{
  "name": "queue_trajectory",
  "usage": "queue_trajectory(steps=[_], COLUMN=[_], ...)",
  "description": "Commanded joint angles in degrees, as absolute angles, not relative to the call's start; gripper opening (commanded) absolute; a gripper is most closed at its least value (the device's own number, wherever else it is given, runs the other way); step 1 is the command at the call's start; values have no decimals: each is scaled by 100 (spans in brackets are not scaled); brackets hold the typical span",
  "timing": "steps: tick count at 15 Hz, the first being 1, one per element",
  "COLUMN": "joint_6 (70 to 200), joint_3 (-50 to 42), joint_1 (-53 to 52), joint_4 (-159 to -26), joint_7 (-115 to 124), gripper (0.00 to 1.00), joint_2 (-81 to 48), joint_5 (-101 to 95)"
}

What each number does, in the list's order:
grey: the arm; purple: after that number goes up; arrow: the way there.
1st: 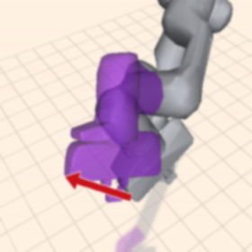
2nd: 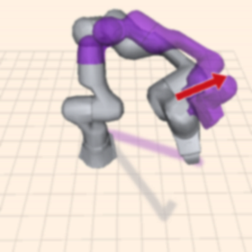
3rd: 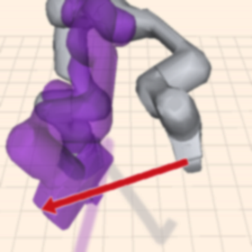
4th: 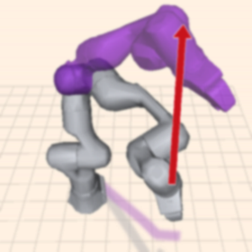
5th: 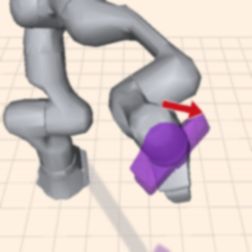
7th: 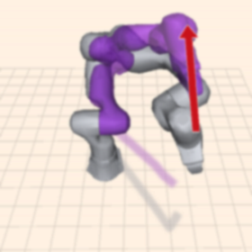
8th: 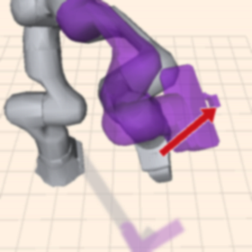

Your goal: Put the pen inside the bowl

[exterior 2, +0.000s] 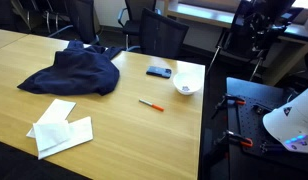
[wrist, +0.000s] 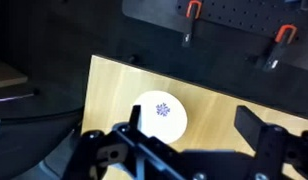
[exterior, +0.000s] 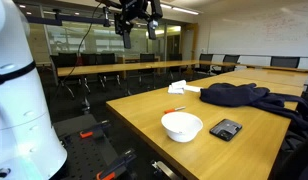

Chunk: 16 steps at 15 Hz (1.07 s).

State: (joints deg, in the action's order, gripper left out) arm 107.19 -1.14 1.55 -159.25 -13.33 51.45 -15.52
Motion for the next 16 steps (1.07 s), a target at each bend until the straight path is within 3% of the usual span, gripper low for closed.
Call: queue_trajectory(steps=[1,8,16], joint_6=[10682,10850,13063], joint_3=[-207,-178,699], joint_1=[42,0,-228], joint_4=[-15908,-15785,-14880], joint_7=[-1261,-970,1098], gripper=[100,100,100], joint_2=[5143,4857,2176], joint_5=[-1623,-1402,-574])
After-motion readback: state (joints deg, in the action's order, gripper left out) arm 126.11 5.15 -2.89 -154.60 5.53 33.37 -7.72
